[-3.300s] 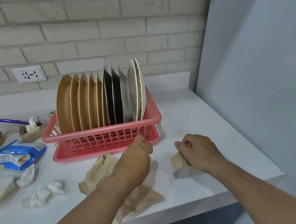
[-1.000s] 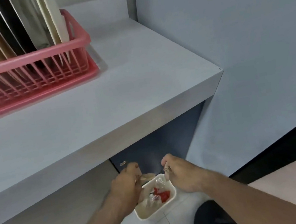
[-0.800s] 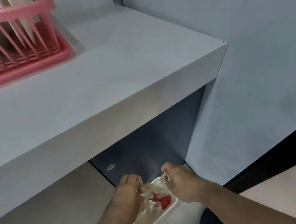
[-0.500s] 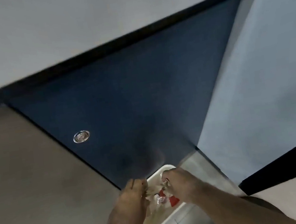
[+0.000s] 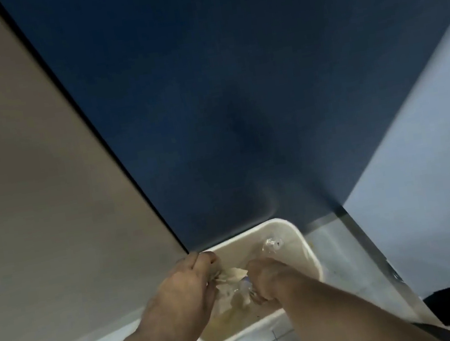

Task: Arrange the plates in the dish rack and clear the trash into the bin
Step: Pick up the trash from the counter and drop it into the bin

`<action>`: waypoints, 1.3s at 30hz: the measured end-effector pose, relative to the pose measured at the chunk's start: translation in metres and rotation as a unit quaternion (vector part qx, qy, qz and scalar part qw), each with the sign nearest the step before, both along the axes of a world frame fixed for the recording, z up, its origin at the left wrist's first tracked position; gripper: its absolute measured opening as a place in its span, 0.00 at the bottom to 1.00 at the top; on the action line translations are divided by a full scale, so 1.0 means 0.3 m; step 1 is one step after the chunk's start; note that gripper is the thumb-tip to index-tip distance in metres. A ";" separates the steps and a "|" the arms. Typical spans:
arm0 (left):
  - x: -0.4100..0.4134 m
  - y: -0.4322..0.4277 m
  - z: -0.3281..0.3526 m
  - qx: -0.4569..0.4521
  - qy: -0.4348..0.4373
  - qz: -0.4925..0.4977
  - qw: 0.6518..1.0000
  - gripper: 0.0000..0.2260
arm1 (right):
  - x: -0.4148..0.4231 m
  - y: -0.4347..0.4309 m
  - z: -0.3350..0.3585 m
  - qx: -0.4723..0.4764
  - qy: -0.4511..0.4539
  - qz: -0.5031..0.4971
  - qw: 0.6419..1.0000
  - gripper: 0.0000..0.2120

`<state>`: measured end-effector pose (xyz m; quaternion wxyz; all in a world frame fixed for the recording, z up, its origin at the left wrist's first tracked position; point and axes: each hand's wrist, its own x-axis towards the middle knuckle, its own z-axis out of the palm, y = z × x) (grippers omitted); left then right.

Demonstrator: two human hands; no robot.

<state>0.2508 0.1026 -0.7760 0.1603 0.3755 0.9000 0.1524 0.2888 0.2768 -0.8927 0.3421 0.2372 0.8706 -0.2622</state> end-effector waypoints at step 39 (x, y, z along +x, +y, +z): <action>-0.073 0.053 0.170 -0.070 -0.125 -0.058 0.988 0.14 | 0.018 0.012 0.525 0.044 0.145 -0.033 0.988 0.11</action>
